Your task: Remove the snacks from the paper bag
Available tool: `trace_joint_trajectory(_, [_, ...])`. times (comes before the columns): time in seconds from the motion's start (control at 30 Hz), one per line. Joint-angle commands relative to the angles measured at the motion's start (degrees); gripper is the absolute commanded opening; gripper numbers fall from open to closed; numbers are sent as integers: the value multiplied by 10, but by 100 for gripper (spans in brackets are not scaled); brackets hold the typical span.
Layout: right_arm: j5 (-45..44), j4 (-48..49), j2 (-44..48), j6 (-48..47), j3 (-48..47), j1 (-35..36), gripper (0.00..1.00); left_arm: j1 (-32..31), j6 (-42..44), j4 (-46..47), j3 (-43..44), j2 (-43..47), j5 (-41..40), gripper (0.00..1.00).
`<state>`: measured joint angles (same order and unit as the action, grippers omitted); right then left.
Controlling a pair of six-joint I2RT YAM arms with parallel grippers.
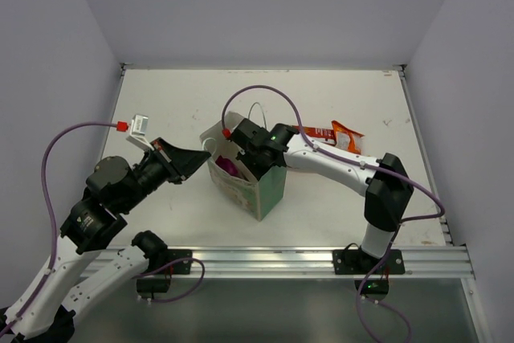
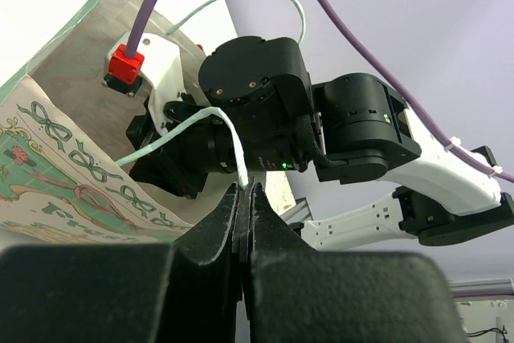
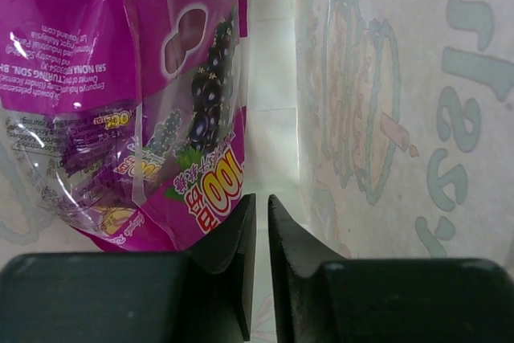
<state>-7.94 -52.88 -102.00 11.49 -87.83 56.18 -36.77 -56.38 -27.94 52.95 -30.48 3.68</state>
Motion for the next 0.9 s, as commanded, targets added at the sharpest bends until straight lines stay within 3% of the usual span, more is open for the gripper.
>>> trace_joint_trajectory(0.0, [-8, 7, 5, -14, -7, 0, 16, -2, 9, 23, 22, -2, 0, 0])
trace_joint_trajectory(0.5, [-15, -25, -18, -24, -54, -1, 19, -2, 8, 40, 15, -11, 12, 0])
trace_joint_trajectory(0.87, [-1, -22, -24, -33, -57, -4, 36, -2, 9, 47, 15, -21, 27, 0])
